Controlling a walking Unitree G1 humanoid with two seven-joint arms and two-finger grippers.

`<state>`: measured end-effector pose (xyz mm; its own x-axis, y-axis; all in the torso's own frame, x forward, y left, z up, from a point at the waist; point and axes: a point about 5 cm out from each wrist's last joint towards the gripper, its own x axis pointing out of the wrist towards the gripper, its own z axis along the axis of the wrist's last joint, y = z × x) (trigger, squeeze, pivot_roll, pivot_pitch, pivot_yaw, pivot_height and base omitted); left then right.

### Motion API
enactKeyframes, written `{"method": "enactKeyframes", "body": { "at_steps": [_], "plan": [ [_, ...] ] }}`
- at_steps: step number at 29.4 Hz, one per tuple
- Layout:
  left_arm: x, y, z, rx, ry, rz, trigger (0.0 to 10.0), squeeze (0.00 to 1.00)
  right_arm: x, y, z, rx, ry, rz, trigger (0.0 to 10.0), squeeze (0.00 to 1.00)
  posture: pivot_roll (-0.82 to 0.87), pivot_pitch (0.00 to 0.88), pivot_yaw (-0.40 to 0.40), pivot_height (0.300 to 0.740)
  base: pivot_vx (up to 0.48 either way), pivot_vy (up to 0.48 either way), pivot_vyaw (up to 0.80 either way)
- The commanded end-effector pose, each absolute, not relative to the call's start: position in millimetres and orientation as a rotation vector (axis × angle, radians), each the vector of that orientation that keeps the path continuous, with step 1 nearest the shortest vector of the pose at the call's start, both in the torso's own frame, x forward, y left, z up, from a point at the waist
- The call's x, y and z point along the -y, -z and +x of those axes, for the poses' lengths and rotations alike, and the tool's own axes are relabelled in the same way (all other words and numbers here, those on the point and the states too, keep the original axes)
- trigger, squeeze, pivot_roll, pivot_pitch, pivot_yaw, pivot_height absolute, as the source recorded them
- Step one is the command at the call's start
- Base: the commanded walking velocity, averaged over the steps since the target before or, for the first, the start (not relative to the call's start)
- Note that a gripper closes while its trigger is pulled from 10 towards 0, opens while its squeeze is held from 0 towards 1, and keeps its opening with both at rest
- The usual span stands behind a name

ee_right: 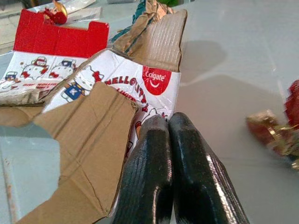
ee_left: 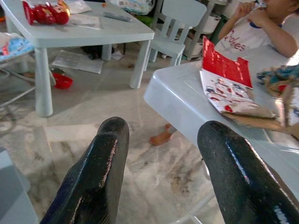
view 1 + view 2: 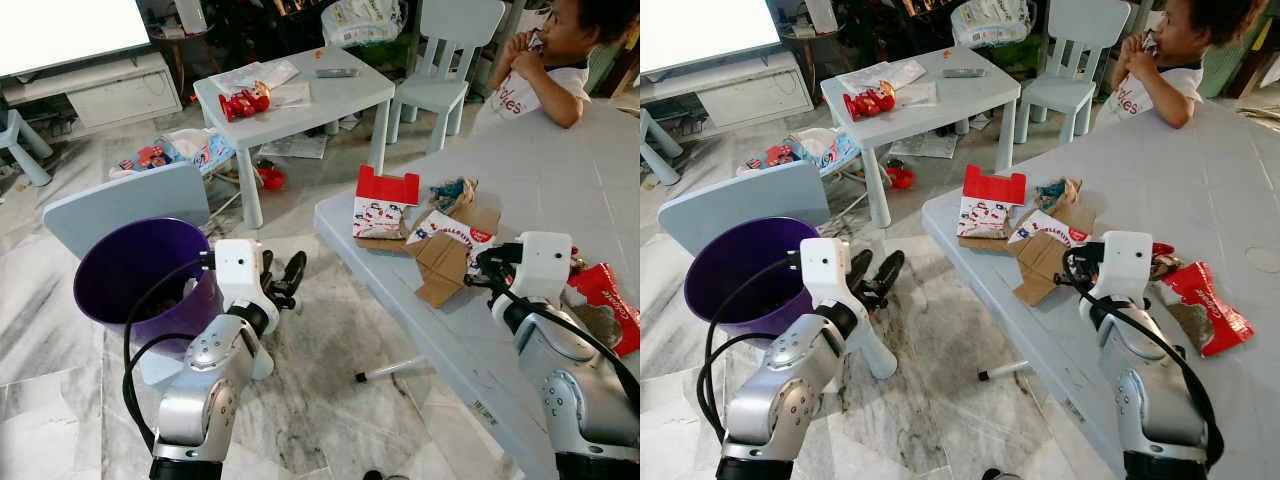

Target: Picking trash to rubbish bin

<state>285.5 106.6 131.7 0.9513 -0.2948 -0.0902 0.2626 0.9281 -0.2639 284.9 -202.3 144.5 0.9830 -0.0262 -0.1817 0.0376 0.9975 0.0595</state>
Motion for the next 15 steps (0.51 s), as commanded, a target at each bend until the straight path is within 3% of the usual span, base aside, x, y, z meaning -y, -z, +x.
{"method": "enactKeyframes", "body": {
  "at_steps": [1,15],
  "plan": [
    [-109,-132,289,-0.121,0.265,-0.238,10.0,0.0,205,-153,281,-0.139,0.032,0.045,0.0,0.0,-0.02,0.107,-0.004,0.74,0.0,0.0,0.0],
    [-110,-133,315,-0.116,0.349,-0.188,10.0,0.0,210,-180,267,-0.017,0.034,-0.06,0.0,0.0,-0.06,0.111,0.012,0.74,0.0,0.0,0.0]
  ]
}}
